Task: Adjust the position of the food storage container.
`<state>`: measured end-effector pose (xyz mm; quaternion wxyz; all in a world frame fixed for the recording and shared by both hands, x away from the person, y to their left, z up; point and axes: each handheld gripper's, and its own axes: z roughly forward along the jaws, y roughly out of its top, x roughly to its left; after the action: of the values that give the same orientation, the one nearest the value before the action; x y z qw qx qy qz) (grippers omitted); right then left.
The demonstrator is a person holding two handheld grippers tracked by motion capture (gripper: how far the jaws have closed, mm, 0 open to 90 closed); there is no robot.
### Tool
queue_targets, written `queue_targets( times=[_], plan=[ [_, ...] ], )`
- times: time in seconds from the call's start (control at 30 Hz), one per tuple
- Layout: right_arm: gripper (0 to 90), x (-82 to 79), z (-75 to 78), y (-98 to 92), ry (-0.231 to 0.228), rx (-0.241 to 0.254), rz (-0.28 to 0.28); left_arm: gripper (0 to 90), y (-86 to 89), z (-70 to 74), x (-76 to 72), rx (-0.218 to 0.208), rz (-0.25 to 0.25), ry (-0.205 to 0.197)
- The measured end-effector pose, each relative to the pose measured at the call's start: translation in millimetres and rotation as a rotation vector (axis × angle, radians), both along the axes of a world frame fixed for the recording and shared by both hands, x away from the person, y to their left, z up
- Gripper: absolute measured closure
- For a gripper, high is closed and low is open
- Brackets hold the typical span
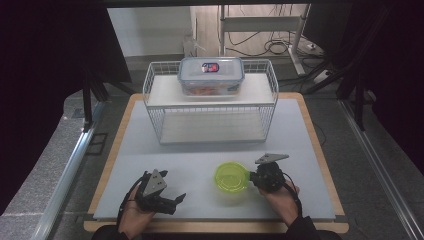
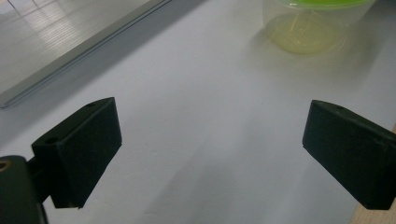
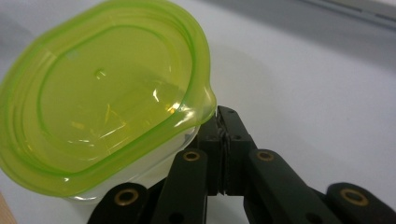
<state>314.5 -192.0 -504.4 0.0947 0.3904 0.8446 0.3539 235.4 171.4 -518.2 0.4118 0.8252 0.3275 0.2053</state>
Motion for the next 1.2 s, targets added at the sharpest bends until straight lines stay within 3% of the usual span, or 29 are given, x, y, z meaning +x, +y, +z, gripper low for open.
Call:
queue_targets(
  times=[0.37,1.03,1.13,1.2],
  plan=[
    [88.9,-17.0,-4.3,-9.3,0.050,0.038,0.036,4.4,-0.7,-0.4,0.3,0.003,-0.003,0.001],
    [88.8,20.4,-14.0,19.6,0.017,0.015,0.060,4.4,-2.1,-1.0,0.4,0.020,-0.014,0.005],
    [86.0,22.8,-15.2,20.8,-0.006,-0.018,0.064,4.4,-2.0,-1.3,0.2,0.014,-0.011,0.005],
    [79.0,22.7,-12.8,15.6,-0.017,-0.034,0.058,4.4,-1.3,-1.0,0.1,0.018,-0.012,0.004]
  ],
)
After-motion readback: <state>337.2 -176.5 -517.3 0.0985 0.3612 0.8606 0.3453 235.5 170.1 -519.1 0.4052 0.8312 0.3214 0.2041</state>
